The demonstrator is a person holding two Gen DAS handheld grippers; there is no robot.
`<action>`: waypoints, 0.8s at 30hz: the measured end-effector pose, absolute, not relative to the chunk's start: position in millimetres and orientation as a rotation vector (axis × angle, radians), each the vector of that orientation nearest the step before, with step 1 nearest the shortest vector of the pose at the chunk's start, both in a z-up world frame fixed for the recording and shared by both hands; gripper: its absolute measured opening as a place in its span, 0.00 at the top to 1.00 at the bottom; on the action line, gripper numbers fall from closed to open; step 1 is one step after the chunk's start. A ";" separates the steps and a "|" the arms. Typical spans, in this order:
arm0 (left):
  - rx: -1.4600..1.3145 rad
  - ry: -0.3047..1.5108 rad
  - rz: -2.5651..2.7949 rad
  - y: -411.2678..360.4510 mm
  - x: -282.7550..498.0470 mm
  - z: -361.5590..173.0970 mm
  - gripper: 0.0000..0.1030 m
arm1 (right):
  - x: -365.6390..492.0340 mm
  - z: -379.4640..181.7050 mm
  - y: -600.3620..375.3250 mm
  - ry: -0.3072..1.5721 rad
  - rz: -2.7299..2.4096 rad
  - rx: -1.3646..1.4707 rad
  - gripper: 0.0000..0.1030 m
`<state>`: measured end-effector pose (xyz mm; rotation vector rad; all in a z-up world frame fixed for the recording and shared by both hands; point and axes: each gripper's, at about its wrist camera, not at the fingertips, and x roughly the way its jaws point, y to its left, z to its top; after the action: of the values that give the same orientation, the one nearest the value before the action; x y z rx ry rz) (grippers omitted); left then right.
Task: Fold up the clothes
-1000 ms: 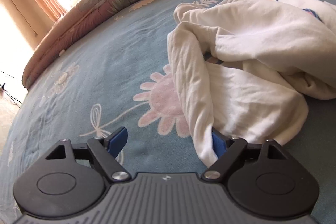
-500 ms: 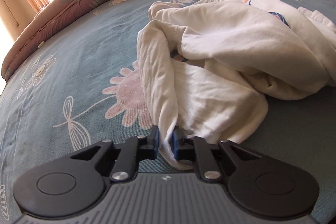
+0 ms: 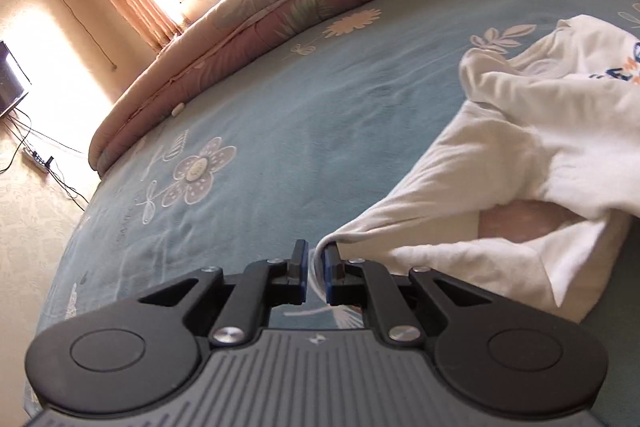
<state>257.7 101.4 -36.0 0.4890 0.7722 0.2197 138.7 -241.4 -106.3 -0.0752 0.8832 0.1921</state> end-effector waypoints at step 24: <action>0.535 0.748 -0.322 14.6 258.8 -35.0 0.90 | 146.4 -107.4 -238.2 0.884 0.180 -0.074 0.00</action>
<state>258.8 14.6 -35.0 0.5347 0.7476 -0.3217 146.4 -238.2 -107.4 -0.0740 0.8836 0.1795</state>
